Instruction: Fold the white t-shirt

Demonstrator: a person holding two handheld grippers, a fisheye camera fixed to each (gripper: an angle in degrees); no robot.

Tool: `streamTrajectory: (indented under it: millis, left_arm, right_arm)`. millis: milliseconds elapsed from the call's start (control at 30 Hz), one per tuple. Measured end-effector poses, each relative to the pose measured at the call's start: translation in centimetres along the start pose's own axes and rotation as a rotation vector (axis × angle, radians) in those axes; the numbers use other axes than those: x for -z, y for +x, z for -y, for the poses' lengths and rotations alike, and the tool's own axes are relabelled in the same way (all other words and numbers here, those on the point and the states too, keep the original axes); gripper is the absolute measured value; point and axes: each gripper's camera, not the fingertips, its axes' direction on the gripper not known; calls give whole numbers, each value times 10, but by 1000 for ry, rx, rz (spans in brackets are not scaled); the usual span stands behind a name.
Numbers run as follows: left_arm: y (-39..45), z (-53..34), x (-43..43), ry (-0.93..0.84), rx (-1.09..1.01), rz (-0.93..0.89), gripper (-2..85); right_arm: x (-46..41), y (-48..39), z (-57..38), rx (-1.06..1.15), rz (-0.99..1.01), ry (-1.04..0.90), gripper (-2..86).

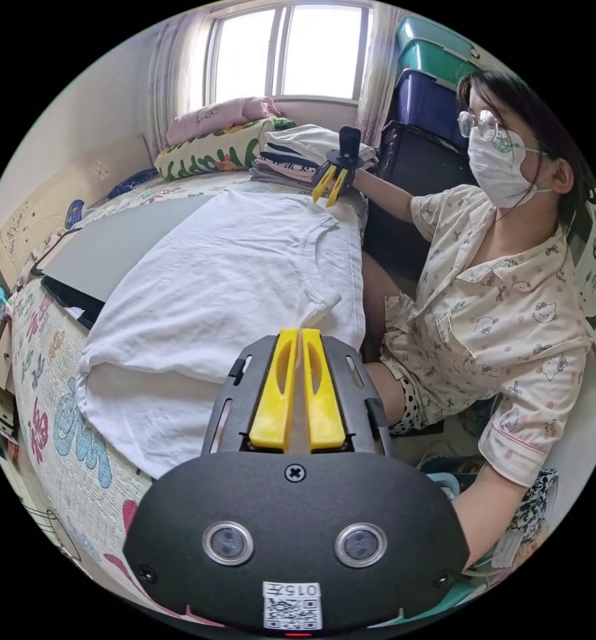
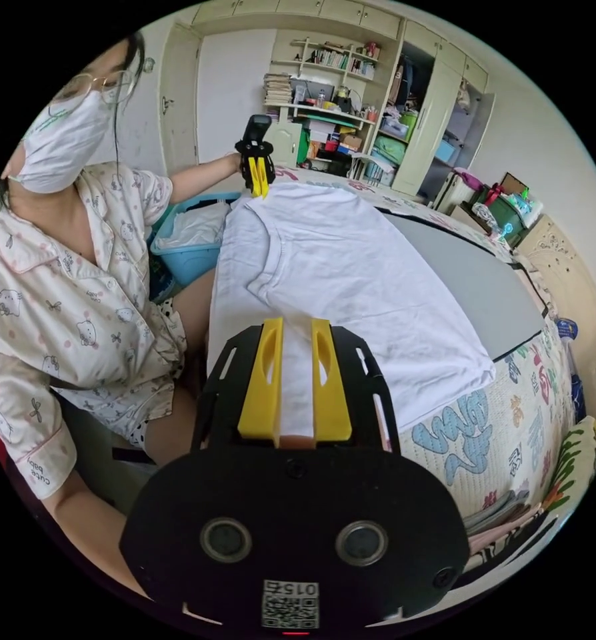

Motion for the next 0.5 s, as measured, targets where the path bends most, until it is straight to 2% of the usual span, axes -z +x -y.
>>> streamTrajectory:
  millis: [167, 267, 433, 500]
  left_arm:
    - [-1, -5, 12, 38, -19, 19, -5]
    - [-5, -10, 17, 53, -23, 47, -5]
    - [-17, -19, 20, 91, -21, 43, -2]
    - [-20, -20, 21, 92, -15, 41, -2]
  right_arm:
    - [0, 4, -3, 10, -31, -3, 77]
    - [24, 6, -8, 5, -53, 132, 80]
    - [-17, 19, 4, 18, -1, -86, 65]
    - [-23, 26, 7, -5, -4, -76, 53]
